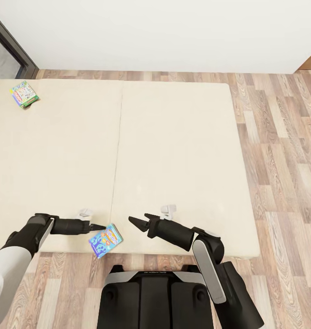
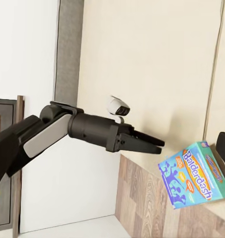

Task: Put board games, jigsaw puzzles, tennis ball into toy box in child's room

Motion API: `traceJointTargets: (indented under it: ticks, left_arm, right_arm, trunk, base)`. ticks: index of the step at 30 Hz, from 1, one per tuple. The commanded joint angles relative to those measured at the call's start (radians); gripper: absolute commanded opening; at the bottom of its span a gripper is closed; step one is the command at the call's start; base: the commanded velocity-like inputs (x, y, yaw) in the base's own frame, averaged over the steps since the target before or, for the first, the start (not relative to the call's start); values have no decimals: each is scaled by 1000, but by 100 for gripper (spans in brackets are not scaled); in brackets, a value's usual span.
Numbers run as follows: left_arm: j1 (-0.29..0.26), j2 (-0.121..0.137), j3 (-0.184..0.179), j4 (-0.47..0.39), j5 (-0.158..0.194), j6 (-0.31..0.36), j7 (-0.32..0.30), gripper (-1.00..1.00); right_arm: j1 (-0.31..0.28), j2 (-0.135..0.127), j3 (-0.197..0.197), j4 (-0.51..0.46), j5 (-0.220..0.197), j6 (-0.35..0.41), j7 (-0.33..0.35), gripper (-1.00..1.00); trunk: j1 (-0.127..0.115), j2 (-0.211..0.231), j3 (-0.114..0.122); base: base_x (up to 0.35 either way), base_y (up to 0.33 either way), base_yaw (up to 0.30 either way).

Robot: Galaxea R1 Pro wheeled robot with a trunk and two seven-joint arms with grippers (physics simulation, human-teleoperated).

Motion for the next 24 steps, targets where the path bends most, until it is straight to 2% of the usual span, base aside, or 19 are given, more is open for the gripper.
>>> traceJointTargets:
  ticks: [1,7,17,24]
  left_arm:
    - [1,-1,6,0,-11,10,-10,100]
    - [12,3,6,7,-15,18,-14,100]
    - [40,37,7,11,-16,36,-4,100]
    - [51,53,8,15,-16,39,36,100]
  right_arm:
    - [0,0,-1,-1,-3,7,1,100]
    - [0,0,-1,1,-3,7,1,100]
    - [0,0,-1,1,-4,7,0,100]
    - [0,0,-1,1,-3,7,-1,100]
  trunk:
    - [0,-1,-1]
    - [0,-1,-1]
    - [0,-1,-1]
    - [0,-1,-1]
  base:
    - [0,0,0]
    - [0,0,0]
    - [0,0,0]
    - [0,0,0]
